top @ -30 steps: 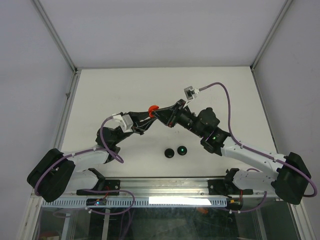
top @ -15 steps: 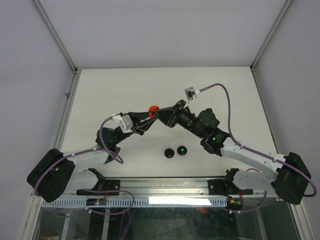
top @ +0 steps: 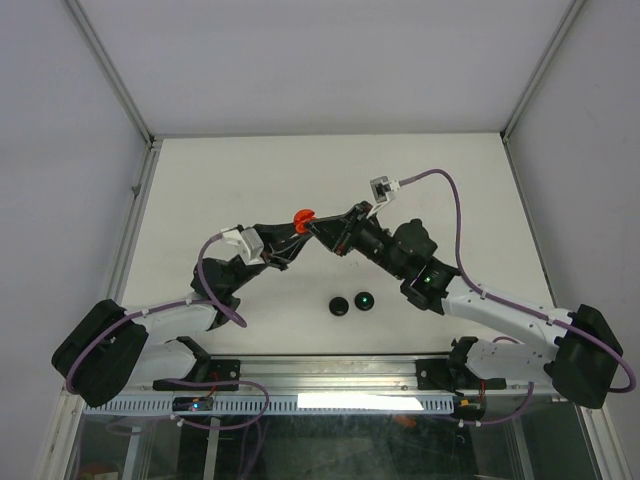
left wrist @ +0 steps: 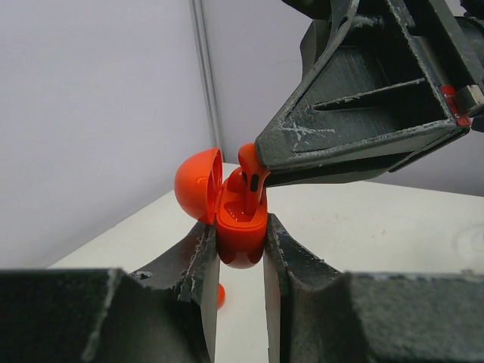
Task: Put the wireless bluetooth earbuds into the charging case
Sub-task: Place the earbud in the charging case.
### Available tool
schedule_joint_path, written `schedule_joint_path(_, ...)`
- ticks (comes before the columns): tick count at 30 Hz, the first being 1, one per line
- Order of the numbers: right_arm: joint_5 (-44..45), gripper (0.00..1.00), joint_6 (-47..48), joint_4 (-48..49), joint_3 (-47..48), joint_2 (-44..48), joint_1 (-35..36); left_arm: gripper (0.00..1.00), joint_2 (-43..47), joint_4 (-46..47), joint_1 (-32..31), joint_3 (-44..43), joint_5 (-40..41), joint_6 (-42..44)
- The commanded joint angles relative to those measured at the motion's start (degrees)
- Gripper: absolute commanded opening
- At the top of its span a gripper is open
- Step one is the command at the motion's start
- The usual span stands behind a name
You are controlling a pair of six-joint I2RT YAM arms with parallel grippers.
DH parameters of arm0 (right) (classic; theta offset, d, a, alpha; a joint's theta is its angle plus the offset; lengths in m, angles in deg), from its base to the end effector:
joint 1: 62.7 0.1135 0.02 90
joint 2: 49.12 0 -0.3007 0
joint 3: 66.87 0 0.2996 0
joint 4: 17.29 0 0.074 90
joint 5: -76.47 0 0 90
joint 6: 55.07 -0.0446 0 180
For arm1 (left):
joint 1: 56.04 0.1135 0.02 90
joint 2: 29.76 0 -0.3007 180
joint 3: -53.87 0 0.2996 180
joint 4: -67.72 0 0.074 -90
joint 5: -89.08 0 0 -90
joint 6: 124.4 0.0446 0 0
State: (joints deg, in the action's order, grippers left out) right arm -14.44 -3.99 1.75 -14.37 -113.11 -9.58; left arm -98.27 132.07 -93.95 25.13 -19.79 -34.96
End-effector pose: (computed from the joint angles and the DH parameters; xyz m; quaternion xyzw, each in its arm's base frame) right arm 0.1791 0.2398 0.3396 -0.0874 0.6532 0.5448 0.5185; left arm 0.1851 -0.1624 0.2500 0.3014 0.4608 -0.3571 0.7545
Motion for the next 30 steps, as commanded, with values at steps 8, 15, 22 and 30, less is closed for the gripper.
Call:
schedule_joint_path(8,3.8,0.12,1.0,-6.6,2.7,-0.3,1.7,0.00,2.0,3.3,-1.2,0.2,6.0,2.3)
schedule_joint_path(15,3.8,0.12,1.0,-8.2,3.4,-1.0,2.3,0.00,1.8,4.2,-1.5,0.7,7.2,2.1)
schedule_joint_path(22,8.9,0.29,1.2,-9.3,3.4,-0.8,2.6,0.00,1.6,3.6,-1.6,1.1,10.2,1.5)
schedule_joint_path(30,7.8,0.37,4.2,-10.0,3.9,0.6,2.7,0.00,1.4,2.0,-1.6,1.3,10.9,1.0)
